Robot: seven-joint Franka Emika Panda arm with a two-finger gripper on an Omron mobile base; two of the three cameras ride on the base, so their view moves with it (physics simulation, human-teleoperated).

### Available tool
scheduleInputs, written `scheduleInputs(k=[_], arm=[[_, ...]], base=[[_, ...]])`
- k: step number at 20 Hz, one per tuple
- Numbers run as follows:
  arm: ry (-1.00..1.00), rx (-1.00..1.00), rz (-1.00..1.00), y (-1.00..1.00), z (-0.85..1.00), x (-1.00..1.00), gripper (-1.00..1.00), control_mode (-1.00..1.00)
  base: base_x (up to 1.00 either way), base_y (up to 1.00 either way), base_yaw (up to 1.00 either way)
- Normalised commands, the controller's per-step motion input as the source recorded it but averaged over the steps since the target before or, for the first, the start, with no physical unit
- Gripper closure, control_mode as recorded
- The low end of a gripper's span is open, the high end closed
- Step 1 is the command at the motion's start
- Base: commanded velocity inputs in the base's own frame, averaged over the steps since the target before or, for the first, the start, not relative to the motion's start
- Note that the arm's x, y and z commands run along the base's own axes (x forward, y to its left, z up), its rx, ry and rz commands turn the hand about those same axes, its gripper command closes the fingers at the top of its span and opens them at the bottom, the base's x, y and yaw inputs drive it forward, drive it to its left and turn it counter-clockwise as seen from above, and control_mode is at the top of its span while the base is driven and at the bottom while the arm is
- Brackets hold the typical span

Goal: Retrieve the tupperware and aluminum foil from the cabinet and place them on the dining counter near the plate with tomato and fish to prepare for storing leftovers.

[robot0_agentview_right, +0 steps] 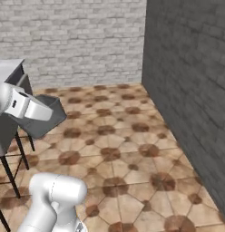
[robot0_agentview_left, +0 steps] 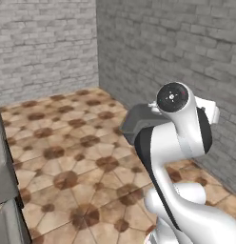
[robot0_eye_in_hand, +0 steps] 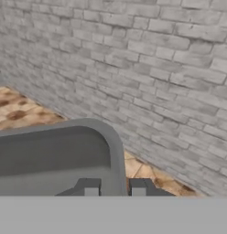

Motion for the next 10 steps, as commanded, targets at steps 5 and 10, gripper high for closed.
scheduleInputs(k=[5, 10], arm=[[0.0, 0.0, 0.0, 0.0, 0.0, 0.0, 1.0, 1.0], [0.0, 0.0, 0.0, 0.0, 0.0, 0.0, 1.0, 1.0]], base=[[1.0, 0.0, 0.0], [1.0, 0.0, 0.01]])
